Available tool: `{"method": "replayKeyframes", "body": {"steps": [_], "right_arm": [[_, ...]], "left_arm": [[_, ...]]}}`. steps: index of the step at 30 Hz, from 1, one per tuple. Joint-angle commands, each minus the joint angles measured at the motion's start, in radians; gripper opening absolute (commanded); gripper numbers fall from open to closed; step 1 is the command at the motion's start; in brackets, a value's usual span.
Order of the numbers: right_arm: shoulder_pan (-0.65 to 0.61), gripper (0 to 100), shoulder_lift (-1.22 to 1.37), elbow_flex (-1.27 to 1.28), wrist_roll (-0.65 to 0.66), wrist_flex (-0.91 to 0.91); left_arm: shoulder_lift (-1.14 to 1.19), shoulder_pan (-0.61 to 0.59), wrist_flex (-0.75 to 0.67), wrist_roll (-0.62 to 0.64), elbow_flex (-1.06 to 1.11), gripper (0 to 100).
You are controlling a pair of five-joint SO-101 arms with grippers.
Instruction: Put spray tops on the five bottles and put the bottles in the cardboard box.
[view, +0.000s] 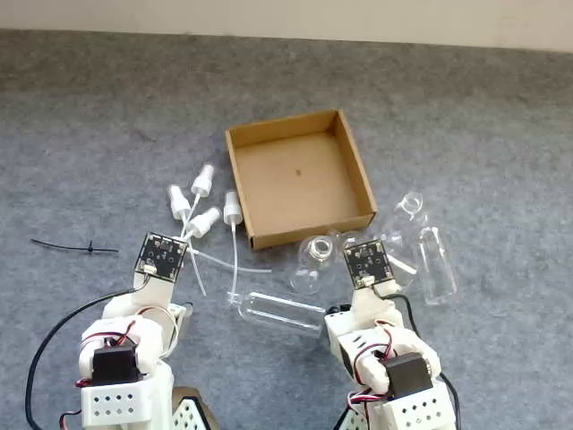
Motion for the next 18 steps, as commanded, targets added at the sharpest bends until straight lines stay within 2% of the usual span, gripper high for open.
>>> {"method": "replayKeyframes", "body": {"steps": [1,5,7,12,18], "right_arm": [[0.013,2.0,-0.008,0.124,0.038,0.001],[0.013,2.0,-0.008,0.124,0.382,-0.001],[0.016,2.0,-0.008,0.122,0.506,-0.001],[0.031,1.9,-0.008,0.019,0.542,0.001],[0.194,2.0,0.002,-0.217,0.542,0.002]], "left_arm": [[-0.013,0.004,0.008,-0.008,0.019,22],[-0.013,0.004,0.008,-0.008,0.019,22],[-0.013,0.004,0.008,-0.008,0.019,22],[-0.013,0.004,0.008,-0.008,0.019,22],[-0.013,0.004,0.009,-0.008,0.019,22]]}}
